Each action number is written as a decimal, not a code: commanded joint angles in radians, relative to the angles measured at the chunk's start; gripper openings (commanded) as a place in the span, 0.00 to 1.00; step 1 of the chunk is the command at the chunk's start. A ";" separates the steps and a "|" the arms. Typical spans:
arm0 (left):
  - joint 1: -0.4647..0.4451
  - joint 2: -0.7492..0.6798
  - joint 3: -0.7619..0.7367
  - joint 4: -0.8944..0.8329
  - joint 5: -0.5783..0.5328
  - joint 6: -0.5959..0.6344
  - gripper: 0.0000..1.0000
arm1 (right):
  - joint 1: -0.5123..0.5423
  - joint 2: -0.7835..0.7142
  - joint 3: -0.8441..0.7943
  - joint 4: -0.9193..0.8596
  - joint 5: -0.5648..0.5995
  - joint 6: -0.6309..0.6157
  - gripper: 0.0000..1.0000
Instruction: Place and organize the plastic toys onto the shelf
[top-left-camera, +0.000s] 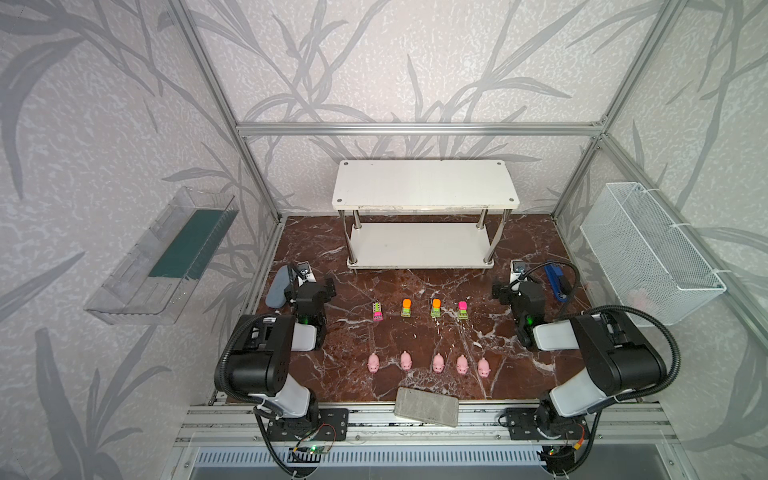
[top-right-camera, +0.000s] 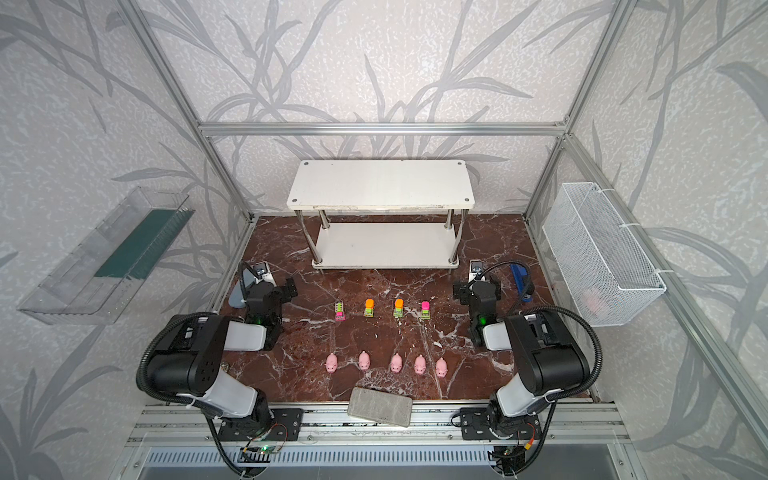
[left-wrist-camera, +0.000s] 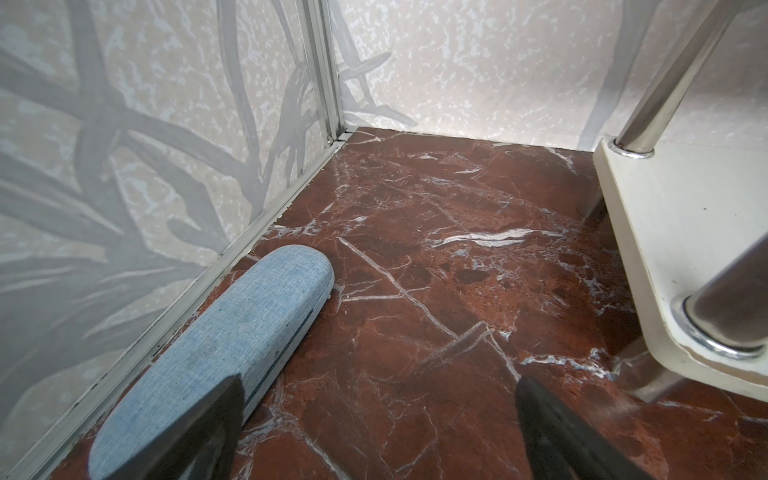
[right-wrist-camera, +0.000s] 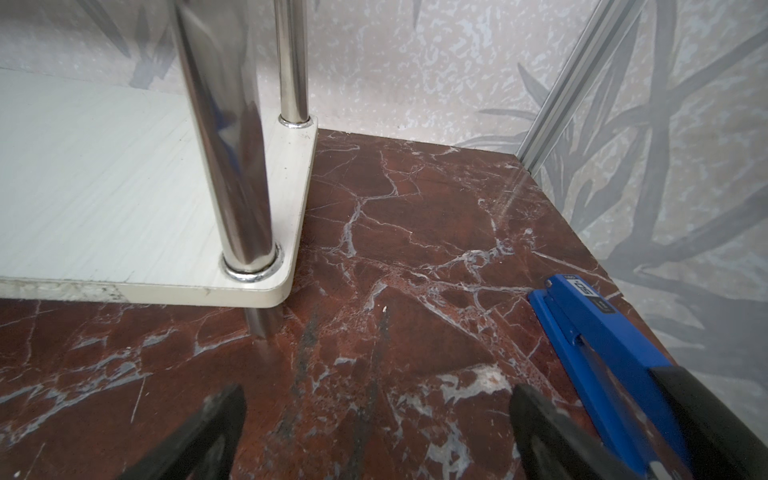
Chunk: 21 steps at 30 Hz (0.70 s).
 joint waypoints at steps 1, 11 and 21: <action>0.001 0.002 0.004 0.015 -0.014 0.002 0.95 | 0.002 -0.002 -0.010 0.036 0.029 0.012 0.99; -0.029 -0.346 0.072 -0.319 -0.139 -0.070 0.82 | 0.041 -0.310 0.010 -0.215 0.107 0.011 0.97; -0.151 -0.414 0.078 -0.381 -0.364 -0.162 0.74 | 0.208 -0.704 0.170 -0.998 0.095 0.209 0.96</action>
